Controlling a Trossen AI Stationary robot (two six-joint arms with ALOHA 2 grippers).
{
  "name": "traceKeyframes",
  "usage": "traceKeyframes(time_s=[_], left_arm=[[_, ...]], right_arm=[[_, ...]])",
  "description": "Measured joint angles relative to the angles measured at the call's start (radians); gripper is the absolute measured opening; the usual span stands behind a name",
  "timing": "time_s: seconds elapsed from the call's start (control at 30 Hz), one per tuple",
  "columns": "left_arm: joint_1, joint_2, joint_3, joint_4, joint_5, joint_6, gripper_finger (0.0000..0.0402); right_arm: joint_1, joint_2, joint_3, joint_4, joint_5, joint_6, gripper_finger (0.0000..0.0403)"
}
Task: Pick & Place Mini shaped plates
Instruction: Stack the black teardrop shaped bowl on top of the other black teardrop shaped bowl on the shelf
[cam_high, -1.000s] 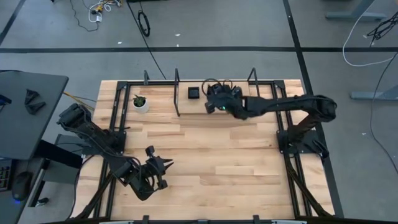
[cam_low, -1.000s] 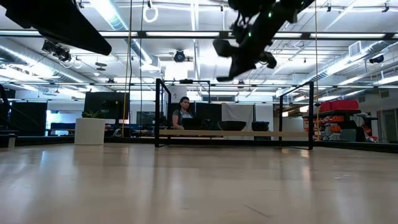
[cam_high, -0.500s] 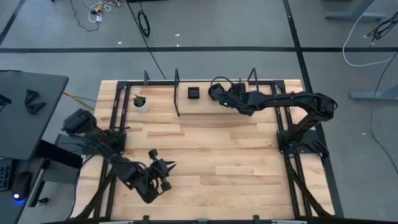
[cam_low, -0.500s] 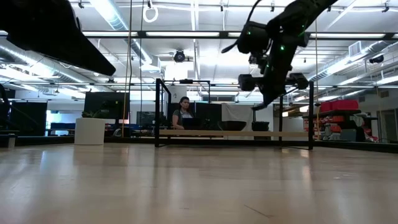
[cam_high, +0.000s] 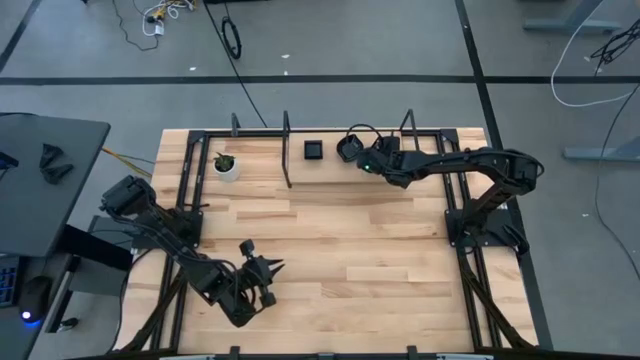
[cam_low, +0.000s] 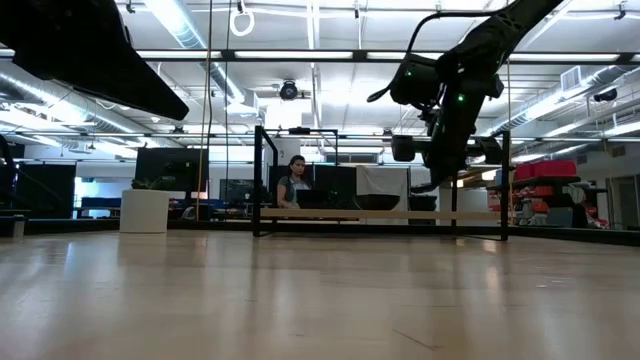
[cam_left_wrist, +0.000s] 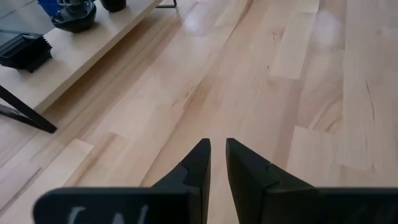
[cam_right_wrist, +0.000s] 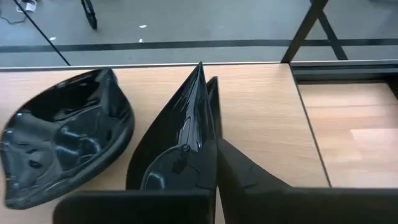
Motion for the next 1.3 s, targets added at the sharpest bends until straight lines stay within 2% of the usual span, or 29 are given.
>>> traceKeyframes(time_s=[0.27,0.53,0.67,0.8,1.07,1.3], left_arm=[[0.0,0.0,0.0,0.001,0.0,0.0,0.0055],[0.0,0.0,0.0,0.002,0.0,-0.001,0.0055],[0.0,-0.001,0.0,0.002,0.0,-0.001,0.0055],[0.0,-0.001,0.0,0.006,0.0,-0.001,0.0055],[0.0,-0.001,0.0,0.011,0.0,-0.001,0.0055],[0.0,-0.001,0.0,0.025,0.0,-0.001,0.0055]], right_arm=[[-0.009,0.0,0.0,-0.004,-0.019,-0.001,0.002],[-0.009,0.0,0.0,-0.003,-0.018,-0.015,0.0085],[-0.008,0.0,0.0,0.043,-0.023,-0.11,0.0121],[-0.001,-0.001,0.002,0.126,-0.081,-0.257,0.0138],[0.068,-0.01,0.095,0.127,-0.113,-0.451,0.0115],[0.11,-0.01,0.181,0.044,-0.242,-0.523,0.0066]])
